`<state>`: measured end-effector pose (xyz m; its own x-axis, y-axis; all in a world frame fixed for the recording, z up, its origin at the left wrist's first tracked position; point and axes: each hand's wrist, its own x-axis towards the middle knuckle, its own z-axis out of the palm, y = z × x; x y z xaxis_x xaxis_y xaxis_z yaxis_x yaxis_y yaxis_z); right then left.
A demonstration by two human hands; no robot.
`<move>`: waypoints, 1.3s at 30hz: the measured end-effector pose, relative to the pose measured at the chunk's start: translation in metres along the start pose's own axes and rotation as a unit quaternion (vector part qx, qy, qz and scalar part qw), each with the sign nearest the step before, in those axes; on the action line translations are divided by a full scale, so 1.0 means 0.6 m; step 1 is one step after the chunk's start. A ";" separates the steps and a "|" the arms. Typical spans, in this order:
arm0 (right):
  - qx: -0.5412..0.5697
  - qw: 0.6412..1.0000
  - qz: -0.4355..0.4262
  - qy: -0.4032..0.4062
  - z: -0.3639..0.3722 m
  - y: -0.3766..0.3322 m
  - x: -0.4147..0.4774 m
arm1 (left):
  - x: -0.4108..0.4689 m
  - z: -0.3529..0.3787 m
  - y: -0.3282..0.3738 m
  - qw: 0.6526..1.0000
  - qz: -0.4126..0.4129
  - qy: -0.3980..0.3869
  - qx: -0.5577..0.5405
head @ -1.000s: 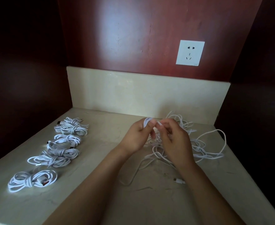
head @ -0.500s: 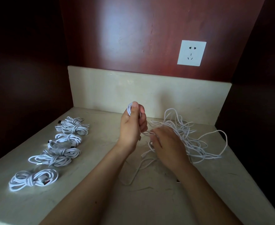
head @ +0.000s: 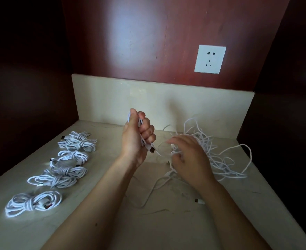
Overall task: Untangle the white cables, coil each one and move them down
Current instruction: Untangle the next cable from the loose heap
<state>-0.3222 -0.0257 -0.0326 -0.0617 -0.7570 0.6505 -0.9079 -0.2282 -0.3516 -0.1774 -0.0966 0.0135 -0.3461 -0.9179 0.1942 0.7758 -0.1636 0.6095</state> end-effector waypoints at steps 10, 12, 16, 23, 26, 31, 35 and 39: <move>-0.052 0.990 -0.033 -0.123 0.028 -0.007 -0.007 | 0.012 -0.014 0.007 0.990 0.073 0.115 0.033; -0.048 0.991 -0.064 -0.104 0.024 -0.008 -0.005 | 0.017 -0.022 0.009 0.975 0.103 0.186 0.057; 0.026 0.991 -0.117 -0.064 0.008 -0.025 -0.002 | 0.026 -0.044 0.003 0.952 0.102 0.232 0.171; 0.057 0.996 -0.074 0.018 0.000 -0.020 -0.003 | 0.007 -0.044 -0.025 0.845 -0.124 -0.005 0.521; 0.063 0.997 -0.027 0.046 0.000 -0.016 -0.005 | 0.005 -0.044 -0.030 0.823 -0.189 -0.067 0.531; 0.055 0.998 -0.015 -0.003 0.010 -0.009 -0.006 | -0.003 -0.038 -0.027 0.796 -0.317 -0.148 0.494; 0.052 0.999 -0.005 -0.009 0.013 0.005 -0.009 | -0.004 -0.049 -0.023 0.778 -0.298 -0.170 0.526; 0.053 0.998 0.011 -0.009 0.013 0.011 -0.007 | -0.007 -0.050 -0.025 0.776 -0.172 -0.179 0.579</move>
<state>-0.3248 -0.0287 -0.0427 -0.0739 -0.7729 0.6301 -0.8570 -0.2739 -0.4365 -0.1716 -0.1011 -0.0192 -0.7126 -0.6991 -0.0577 -0.3184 0.2490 0.9147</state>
